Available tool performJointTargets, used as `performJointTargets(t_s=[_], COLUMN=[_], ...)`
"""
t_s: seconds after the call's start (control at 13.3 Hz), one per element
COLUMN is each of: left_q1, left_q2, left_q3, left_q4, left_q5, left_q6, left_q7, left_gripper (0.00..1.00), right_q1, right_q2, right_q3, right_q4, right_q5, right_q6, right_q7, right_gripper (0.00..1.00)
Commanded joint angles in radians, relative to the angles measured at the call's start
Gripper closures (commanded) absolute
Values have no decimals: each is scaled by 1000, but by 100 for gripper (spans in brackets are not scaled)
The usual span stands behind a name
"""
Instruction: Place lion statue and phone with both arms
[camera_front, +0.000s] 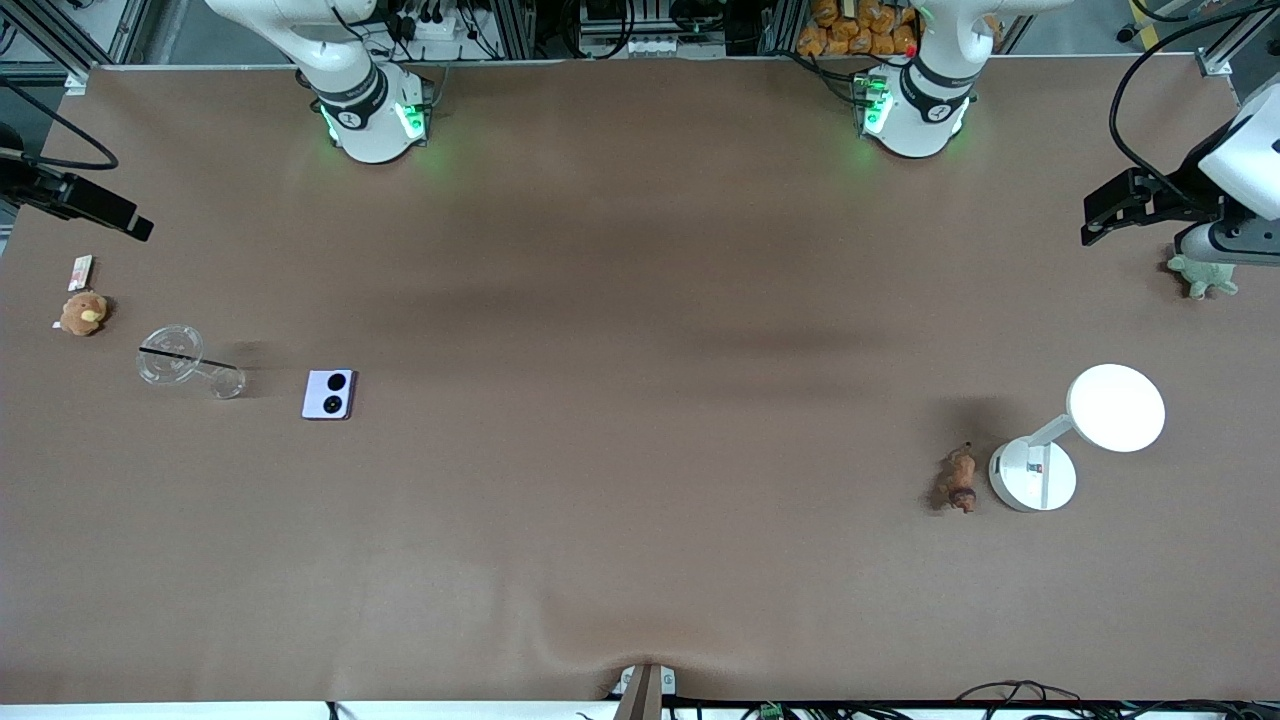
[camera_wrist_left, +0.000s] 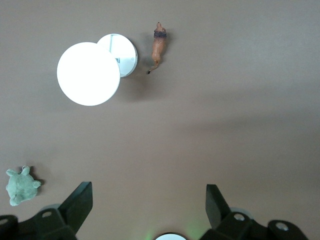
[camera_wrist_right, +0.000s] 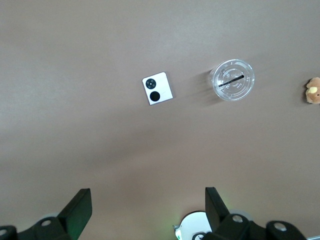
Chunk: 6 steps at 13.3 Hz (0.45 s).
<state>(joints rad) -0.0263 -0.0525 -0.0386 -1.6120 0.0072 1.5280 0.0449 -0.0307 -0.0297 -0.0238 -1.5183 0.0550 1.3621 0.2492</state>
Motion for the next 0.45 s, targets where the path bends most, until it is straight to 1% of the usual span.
performJointTargets(t_s=[0.0,0.23,0.38], left_q1=[8,8,8], left_q2=[-12,-10,-9], left_q3=[-4,-4,-4], left_q4=[-8,-8,-6], left_q5=[-7,-6,-6], left_q6=[-5,-5,-5], left_q7=[-7,-7,-7], left_gripper=[0,0,0], right_q1=[11,11,11], right_q2=[-36,-36,-32], right_q3=[4,4,4], right_q4=[-39,-39,-37], right_q5=[-21,-21,-23], right_q6=[11,11,8], right_q7=[22,22,-19], right_gripper=[0,0,0])
